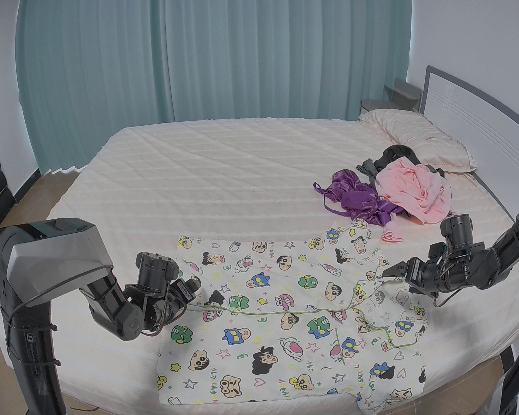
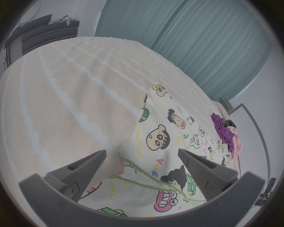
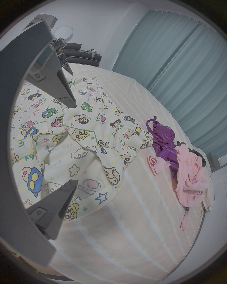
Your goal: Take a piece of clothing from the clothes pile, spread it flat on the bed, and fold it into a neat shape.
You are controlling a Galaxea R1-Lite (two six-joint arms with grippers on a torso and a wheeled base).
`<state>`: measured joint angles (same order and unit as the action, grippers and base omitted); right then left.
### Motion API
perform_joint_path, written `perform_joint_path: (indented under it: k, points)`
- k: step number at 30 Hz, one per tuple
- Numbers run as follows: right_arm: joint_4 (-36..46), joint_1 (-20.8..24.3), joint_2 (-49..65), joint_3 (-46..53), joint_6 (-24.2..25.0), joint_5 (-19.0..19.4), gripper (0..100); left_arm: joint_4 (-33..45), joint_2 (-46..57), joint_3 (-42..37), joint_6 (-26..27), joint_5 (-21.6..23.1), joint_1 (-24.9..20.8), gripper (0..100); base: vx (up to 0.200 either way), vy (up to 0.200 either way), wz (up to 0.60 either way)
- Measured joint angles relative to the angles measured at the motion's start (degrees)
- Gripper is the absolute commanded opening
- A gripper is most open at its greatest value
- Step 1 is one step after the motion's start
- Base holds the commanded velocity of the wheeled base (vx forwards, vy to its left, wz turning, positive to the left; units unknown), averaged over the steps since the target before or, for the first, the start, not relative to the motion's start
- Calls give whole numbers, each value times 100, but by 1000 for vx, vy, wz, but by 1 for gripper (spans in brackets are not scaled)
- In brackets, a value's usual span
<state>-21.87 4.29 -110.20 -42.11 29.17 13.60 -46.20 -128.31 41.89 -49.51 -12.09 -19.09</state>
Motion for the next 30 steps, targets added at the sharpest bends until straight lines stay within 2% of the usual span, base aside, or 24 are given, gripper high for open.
perform_joint_path:
  k: [3, 4, 14, 30]
  points:
    - [-2, 0, 0, 0, 0, 0, 100, -2, -52, 22, -17, 17, -11, 100, 0, 0, 0]
    - [-2, 0, 0, 0, 0, -1, 100, -7, -72, 30, -17, 20, -9, 0, 0, 0, 0]
    - [0, 2, -16, 11, 0, 0, 100, -13, -146, 9, -107, -35, 38, 0, 0, 0, 0]
    - [0, 74, -27, 52, -6, 2, 100, -5, 372, -603, -68, -227, 88, 0, 0, 0, 0]
